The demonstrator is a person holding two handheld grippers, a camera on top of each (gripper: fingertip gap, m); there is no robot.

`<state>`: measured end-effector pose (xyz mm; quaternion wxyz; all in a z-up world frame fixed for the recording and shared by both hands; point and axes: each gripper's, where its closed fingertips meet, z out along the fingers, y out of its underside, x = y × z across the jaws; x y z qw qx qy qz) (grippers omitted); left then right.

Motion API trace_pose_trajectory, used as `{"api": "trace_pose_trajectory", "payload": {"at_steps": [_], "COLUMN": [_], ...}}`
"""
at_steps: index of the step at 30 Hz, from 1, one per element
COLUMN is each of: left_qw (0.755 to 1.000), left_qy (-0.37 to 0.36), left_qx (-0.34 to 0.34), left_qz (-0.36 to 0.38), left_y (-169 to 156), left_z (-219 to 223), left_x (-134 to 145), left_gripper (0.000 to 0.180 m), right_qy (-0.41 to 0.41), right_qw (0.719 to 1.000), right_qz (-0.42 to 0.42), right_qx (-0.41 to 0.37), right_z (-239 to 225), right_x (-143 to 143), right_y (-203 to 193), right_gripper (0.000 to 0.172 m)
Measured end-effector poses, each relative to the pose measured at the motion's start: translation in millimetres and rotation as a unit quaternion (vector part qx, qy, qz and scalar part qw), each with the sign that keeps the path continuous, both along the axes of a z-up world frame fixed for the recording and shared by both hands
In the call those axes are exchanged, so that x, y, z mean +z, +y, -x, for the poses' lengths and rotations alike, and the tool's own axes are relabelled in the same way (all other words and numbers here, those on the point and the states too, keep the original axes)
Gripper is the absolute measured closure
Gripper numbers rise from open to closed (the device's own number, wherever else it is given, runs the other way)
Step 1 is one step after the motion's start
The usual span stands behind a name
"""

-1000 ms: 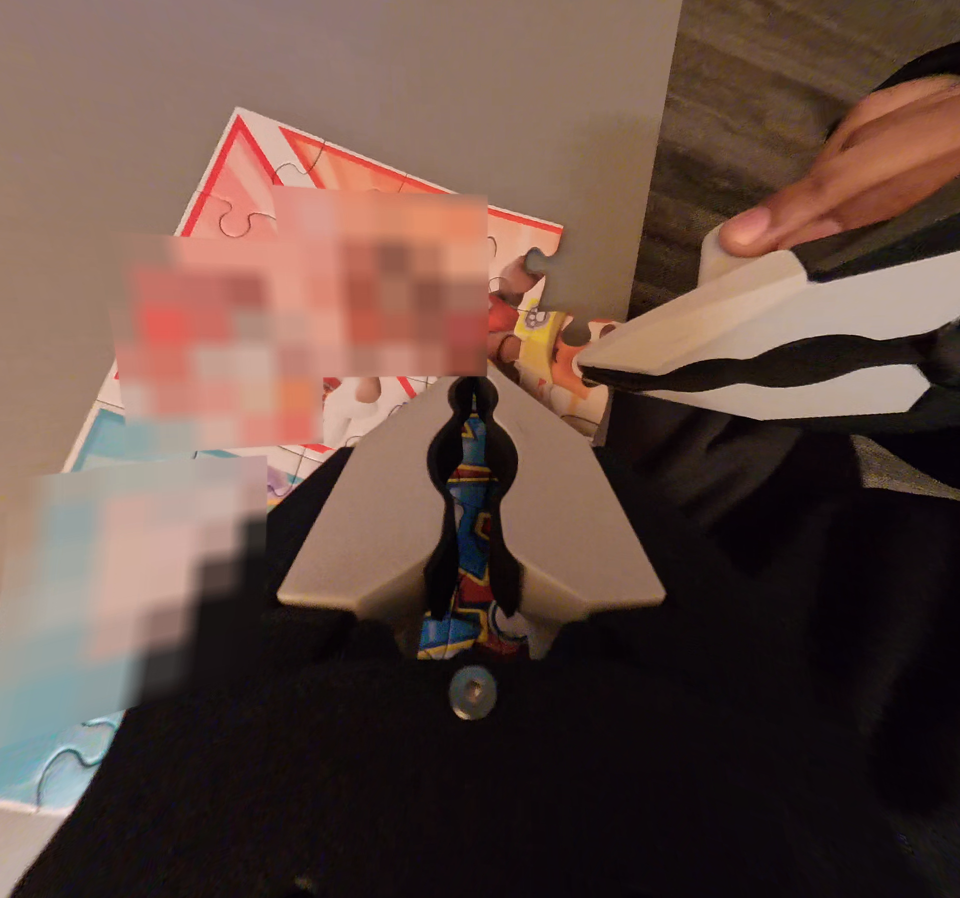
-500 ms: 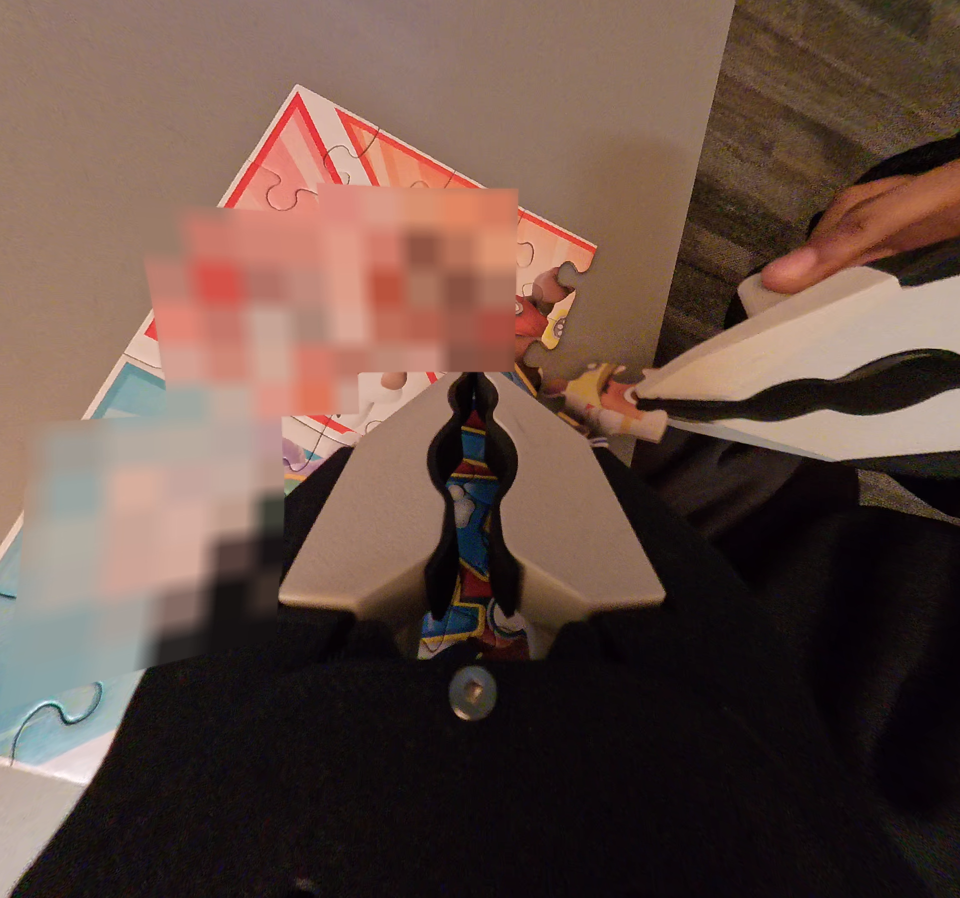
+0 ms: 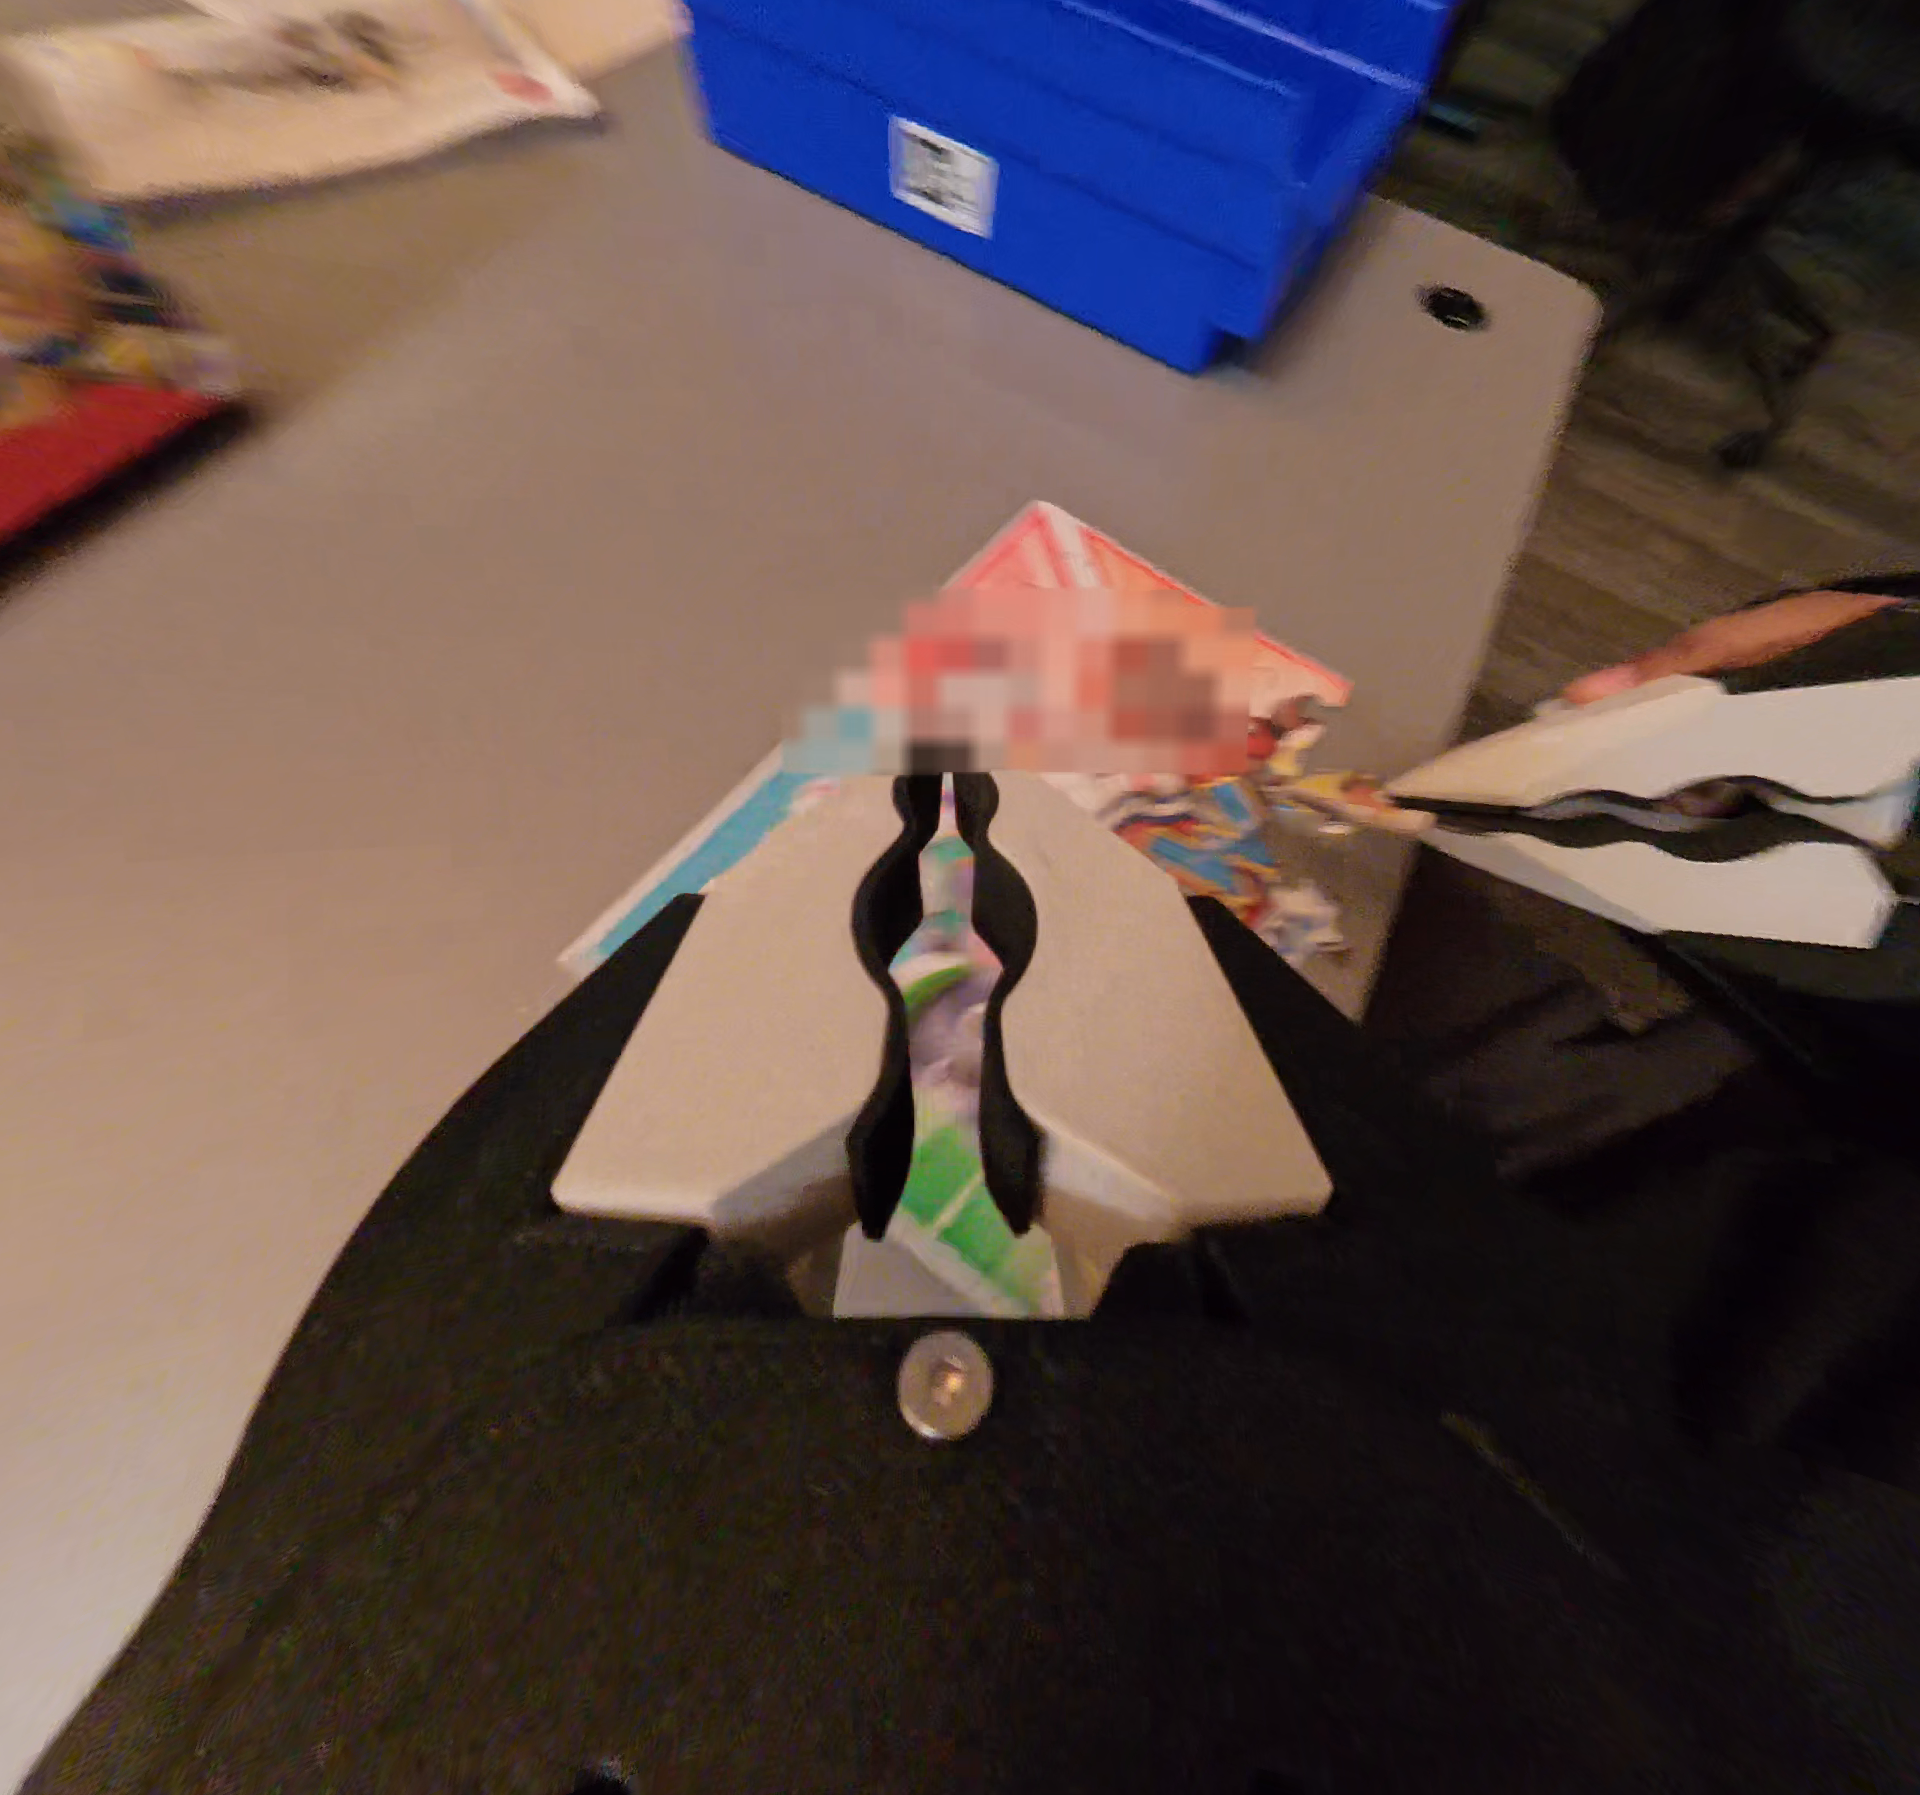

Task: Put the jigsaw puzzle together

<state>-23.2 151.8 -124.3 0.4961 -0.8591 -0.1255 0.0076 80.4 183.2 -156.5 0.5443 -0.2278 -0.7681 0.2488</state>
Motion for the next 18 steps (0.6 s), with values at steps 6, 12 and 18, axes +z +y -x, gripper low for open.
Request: {"api": "trace_pose_trajectory", "payload": {"at_steps": [6,12,18], "left_qw": [0.965,0.934,0.933], "left_qy": [0.096,0.060,0.054], "left_qx": [0.244,0.337,0.338], "left_qz": [0.001,-0.099,-0.112], "left_y": [-153.6,-252.8,-269.9], "left_z": [119.4,141.8,144.1], "left_x": [70.6,116.3,119.8], "left_gripper": [0.174,0.169,0.169], "right_qy": [0.022,0.019,-0.028], "right_qw": [0.990,0.964,0.954], "right_qz": [-0.032,-0.042,-0.076], "right_qx": [0.134,0.263,0.288], "right_z": [64.0,156.7,217.6], "right_x": [25.9,38.7,13.1], "right_y": [-81.0,-205.6,-281.7], "right_gripper": [0.172,0.172,0.170]}}
